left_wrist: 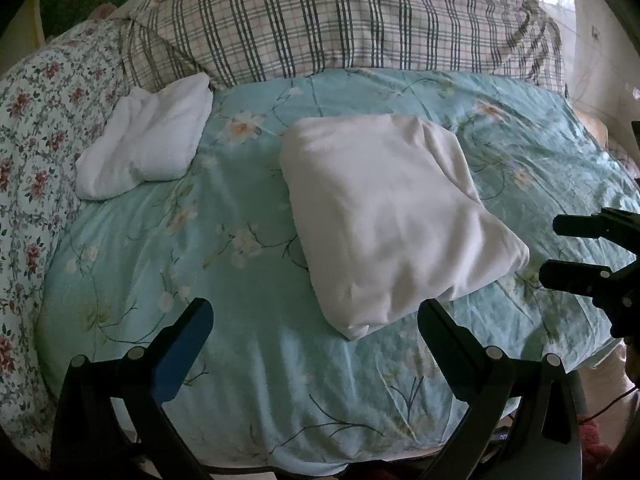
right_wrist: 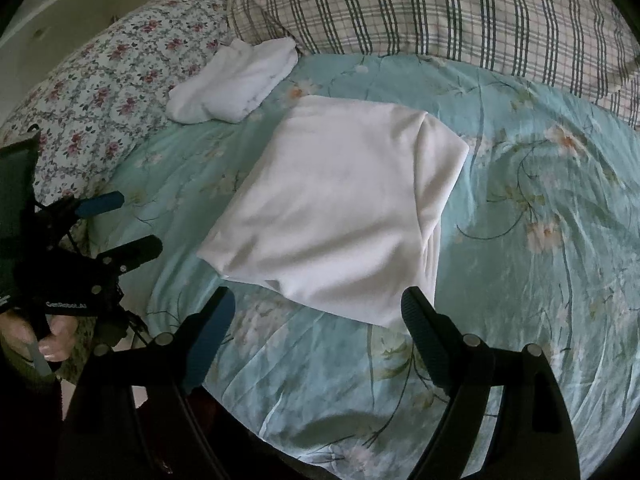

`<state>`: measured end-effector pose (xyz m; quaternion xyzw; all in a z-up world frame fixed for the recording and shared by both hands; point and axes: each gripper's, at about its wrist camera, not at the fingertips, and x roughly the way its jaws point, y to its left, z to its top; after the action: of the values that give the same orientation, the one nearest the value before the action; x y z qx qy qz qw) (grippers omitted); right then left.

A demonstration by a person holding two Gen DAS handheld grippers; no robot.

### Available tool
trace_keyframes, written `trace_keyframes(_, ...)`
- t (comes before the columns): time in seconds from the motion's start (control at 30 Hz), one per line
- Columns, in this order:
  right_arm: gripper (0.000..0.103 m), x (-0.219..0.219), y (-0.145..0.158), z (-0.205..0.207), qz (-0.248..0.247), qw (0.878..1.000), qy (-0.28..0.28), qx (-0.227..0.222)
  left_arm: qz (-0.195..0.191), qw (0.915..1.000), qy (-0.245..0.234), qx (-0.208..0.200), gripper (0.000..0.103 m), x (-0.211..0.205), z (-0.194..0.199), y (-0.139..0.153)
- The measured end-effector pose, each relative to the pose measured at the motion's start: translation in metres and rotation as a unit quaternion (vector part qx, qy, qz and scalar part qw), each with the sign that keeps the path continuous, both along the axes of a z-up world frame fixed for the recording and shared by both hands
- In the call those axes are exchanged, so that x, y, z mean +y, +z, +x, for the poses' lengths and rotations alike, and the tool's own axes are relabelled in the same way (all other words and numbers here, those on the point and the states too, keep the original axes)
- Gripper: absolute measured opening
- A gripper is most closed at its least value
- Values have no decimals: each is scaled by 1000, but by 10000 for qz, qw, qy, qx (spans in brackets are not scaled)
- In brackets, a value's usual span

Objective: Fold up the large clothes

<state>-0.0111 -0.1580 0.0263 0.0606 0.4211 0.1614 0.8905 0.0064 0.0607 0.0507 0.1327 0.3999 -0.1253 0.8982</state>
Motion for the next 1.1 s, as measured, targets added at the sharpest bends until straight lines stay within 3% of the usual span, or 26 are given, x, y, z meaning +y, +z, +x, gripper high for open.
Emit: trace_keyframes(1.1, 85, 5, -6, 4, -19, 9999, 90, 122, 112, 9999, 17, 106, 102, -1, 9, -8)
